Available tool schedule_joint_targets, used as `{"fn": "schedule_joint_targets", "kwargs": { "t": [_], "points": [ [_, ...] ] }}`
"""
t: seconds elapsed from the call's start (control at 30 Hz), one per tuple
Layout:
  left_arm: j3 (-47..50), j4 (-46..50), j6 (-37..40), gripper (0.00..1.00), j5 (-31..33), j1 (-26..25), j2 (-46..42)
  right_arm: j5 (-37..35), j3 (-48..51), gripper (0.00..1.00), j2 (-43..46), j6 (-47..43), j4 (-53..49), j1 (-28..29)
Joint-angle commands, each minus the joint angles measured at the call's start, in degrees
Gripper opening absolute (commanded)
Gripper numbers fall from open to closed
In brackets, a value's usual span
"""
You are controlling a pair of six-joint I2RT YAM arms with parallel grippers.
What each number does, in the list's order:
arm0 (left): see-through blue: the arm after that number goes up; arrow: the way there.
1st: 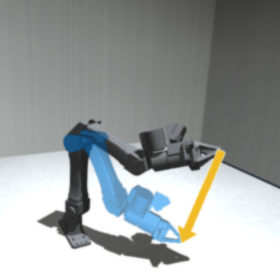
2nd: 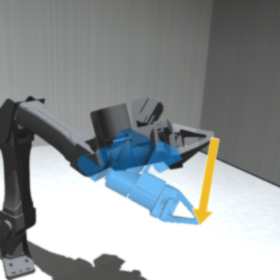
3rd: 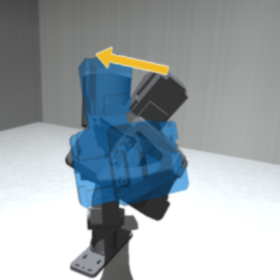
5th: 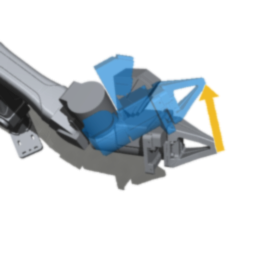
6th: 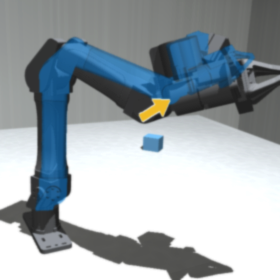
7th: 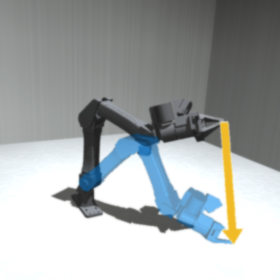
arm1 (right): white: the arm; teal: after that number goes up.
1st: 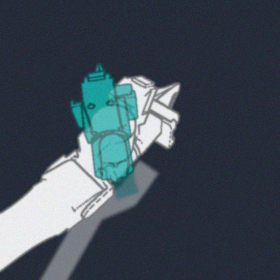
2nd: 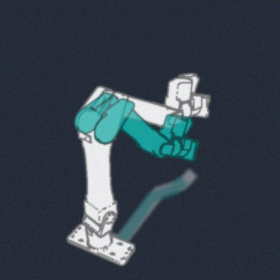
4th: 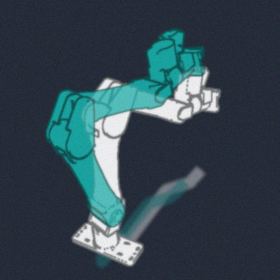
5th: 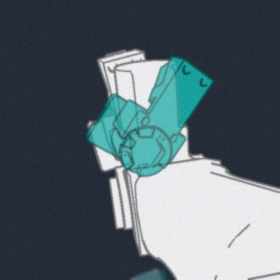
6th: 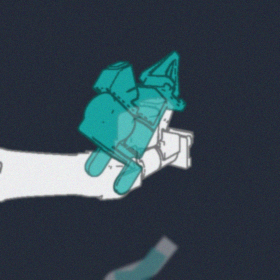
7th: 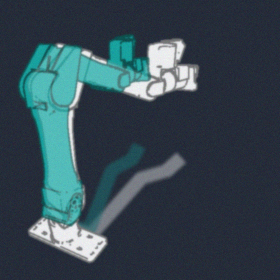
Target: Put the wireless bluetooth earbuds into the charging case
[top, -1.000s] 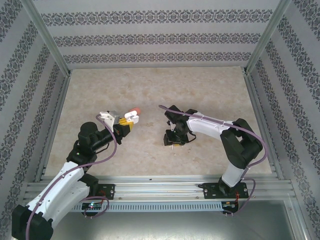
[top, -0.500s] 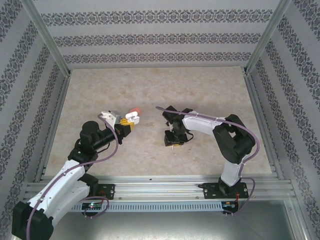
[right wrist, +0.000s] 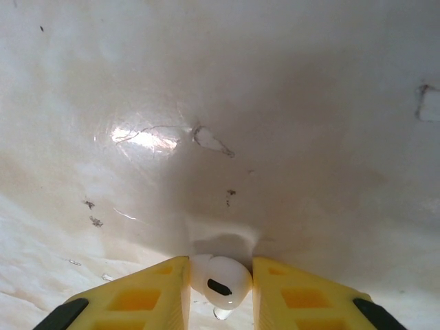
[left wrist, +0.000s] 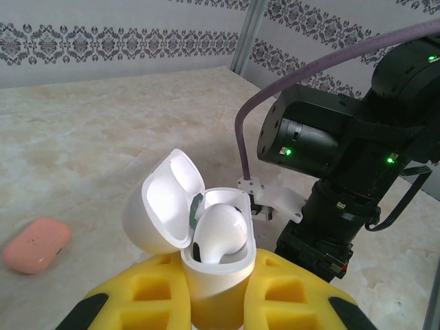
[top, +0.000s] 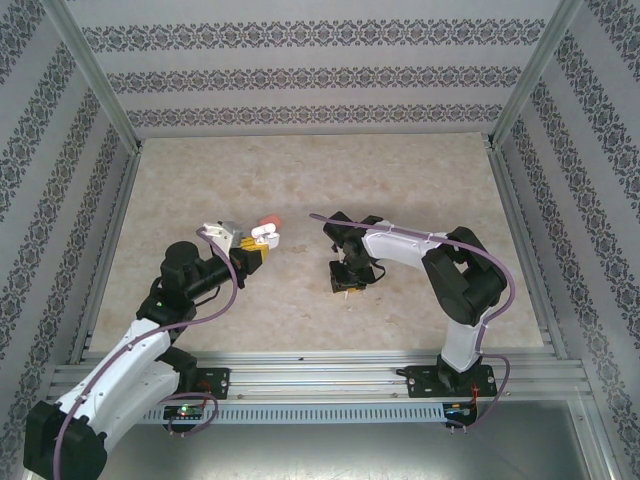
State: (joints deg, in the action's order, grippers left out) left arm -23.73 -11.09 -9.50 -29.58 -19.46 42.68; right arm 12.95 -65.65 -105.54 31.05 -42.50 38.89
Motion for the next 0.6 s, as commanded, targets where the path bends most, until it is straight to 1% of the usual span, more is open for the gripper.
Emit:
{"fn": "schedule_joint_targets", "kwargs": {
  "t": [0.0,0.33,0.43,0.57],
  "points": [
    [-1.0,-1.5,0.3,0.0,-0.7,-0.3,0.2,-1.4,-1.8,0.27,2.0,-0.9,-2.4,1.0],
    [-1.1,-2.9,-0.5,0.0,-1.8,-0.3,0.9,-5.0,-5.2,0.25,8.4,-0.7,-6.1,1.4],
    [-0.9,-4.8,-1.2,0.0,-2.4,-0.2,1.5,-6.3,-7.0,0.25,10.9,-0.5,-7.1,1.9],
    [-1.4,-7.9,-2.1,0.0,-4.4,-0.3,3.9,-9.8,-10.6,0.25,15.1,-1.2,-7.5,3.6]
  ]
}}
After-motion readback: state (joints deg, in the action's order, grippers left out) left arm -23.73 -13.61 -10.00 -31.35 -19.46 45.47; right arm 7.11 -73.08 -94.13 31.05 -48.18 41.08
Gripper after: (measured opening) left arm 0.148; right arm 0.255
